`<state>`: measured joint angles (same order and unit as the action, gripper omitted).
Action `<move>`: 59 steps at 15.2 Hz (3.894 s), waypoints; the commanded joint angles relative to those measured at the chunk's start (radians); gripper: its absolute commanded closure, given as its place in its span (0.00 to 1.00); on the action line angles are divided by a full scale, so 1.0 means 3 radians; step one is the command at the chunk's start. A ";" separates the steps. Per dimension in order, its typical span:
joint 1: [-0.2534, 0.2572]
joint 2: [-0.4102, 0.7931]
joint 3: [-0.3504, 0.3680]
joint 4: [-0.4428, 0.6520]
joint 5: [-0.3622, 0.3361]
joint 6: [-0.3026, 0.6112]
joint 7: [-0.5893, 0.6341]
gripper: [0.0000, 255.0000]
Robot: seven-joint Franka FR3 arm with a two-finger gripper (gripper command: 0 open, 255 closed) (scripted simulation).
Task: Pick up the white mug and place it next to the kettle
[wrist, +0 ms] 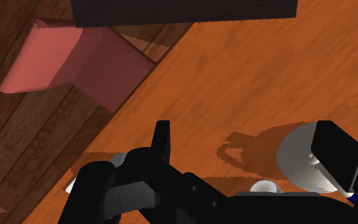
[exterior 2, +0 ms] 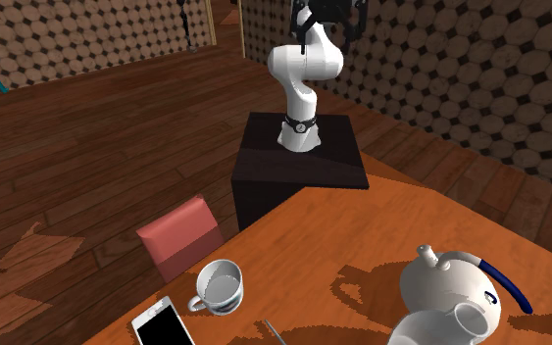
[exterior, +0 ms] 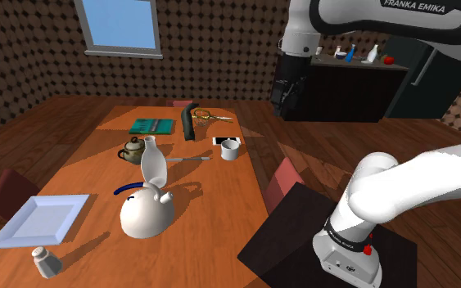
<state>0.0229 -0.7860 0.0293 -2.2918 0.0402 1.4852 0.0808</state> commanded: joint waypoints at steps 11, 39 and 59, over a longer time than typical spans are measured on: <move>-0.0099 0.0870 -0.0158 -0.0179 -0.0160 0.0986 -0.0203 0.00; -0.0390 0.4306 -0.0418 0.1667 -0.0180 0.2433 -0.0651 0.00; -0.0460 0.4946 -0.0410 0.2077 -0.0152 0.2648 -0.0694 1.00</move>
<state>-0.1152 0.6978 -0.0938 -1.6688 -0.0054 2.2795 -0.1273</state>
